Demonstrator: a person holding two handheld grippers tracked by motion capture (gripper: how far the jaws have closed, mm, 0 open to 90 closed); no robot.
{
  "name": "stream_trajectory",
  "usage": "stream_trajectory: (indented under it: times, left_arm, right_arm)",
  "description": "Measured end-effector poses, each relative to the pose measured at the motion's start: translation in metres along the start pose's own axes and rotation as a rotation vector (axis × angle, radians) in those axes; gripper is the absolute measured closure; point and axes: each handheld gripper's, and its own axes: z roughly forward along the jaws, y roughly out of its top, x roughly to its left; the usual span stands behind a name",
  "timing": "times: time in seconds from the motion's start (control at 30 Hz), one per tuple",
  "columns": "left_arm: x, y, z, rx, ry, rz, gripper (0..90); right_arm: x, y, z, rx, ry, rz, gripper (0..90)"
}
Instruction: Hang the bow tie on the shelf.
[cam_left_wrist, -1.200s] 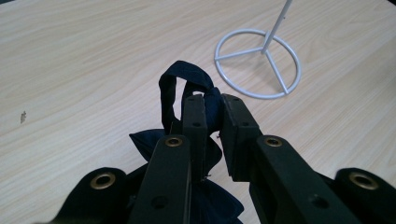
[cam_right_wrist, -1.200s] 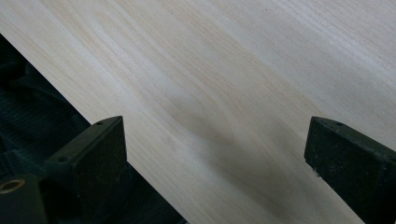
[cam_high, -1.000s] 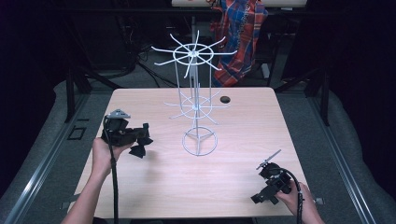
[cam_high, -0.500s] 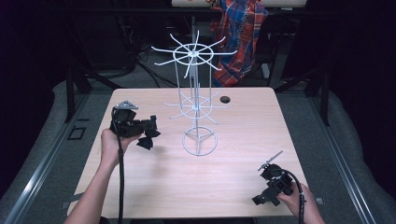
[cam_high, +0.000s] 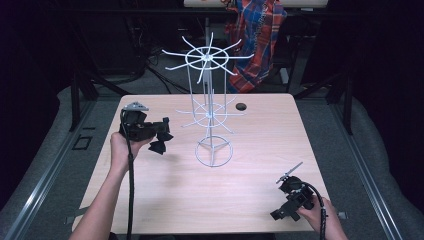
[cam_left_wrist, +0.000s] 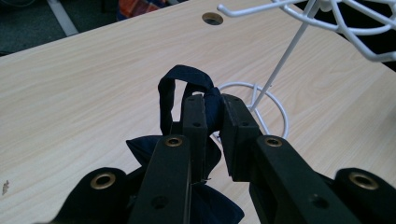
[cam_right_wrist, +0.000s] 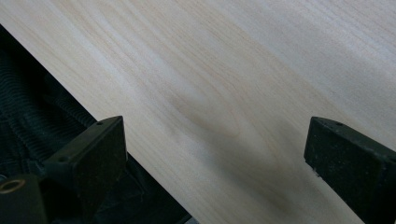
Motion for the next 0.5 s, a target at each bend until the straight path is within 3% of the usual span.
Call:
stream_trajectory:
  times: [0.17,0.27,0.33,0.5]
  left_arm:
    - [0.001,0.005,-0.002,-0.022,-0.002,-0.007,81.5]
    - [0.001,0.007,-0.003,-0.028,-0.002,-0.003,81.5]
    - [0.001,0.008,-0.003,-0.035,0.0,-0.006,81.5]
    - [0.001,0.012,-0.003,-0.043,-0.005,0.002,81.5]
  right_arm:
    - [-0.003,0.0,-0.002,0.035,-0.018,-0.03,5.4]
    - [-0.002,-0.001,0.0,0.01,-0.012,-0.009,5.4]
    - [-0.003,0.0,-0.002,0.037,-0.018,-0.031,5.4]
    - [-0.001,-0.002,0.0,0.008,0.0,0.002,5.4]
